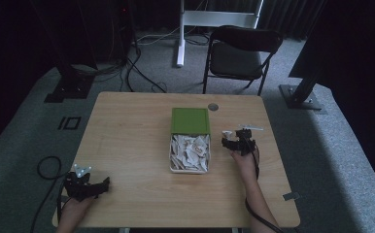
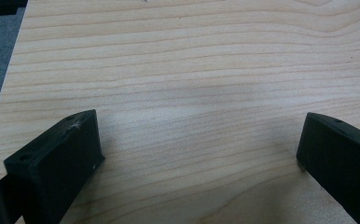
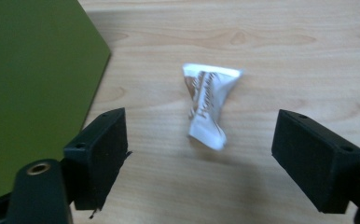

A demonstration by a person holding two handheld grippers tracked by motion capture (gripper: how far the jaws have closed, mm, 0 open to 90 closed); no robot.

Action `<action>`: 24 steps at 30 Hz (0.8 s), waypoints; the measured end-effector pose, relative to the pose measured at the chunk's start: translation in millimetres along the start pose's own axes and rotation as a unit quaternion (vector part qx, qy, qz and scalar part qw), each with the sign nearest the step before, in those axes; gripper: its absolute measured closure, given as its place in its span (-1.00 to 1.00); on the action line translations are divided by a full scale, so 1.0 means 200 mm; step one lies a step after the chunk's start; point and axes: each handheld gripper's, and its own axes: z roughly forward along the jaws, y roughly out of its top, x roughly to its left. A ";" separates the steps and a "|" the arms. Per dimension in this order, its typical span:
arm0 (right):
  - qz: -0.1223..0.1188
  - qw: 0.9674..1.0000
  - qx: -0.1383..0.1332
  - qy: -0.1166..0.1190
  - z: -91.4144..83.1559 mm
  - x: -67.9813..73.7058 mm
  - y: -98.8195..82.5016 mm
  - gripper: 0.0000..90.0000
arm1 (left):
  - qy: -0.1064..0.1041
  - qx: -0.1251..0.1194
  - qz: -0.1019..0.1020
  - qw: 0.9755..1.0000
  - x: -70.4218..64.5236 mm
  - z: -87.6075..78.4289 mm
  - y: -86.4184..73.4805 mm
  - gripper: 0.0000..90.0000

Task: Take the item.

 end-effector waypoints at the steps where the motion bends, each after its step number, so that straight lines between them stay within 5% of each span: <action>1: 0.003 1.000 0.002 0.001 0.00 -0.01 -0.01 -0.66 | 0.000 0.000 0.000 1.000 0.00 0.00 0.00 -0.99; 7: -0.001 1.000 -0.004 -0.016 -0.04 -0.05 -0.06 -0.73 | 0.000 0.000 0.000 1.000 0.00 0.00 0.00 -0.99; 24: -0.059 0.998 -0.006 0.011 -0.19 -0.09 -0.23 -0.74 | 0.000 0.000 0.000 1.000 0.00 0.00 0.00 -0.98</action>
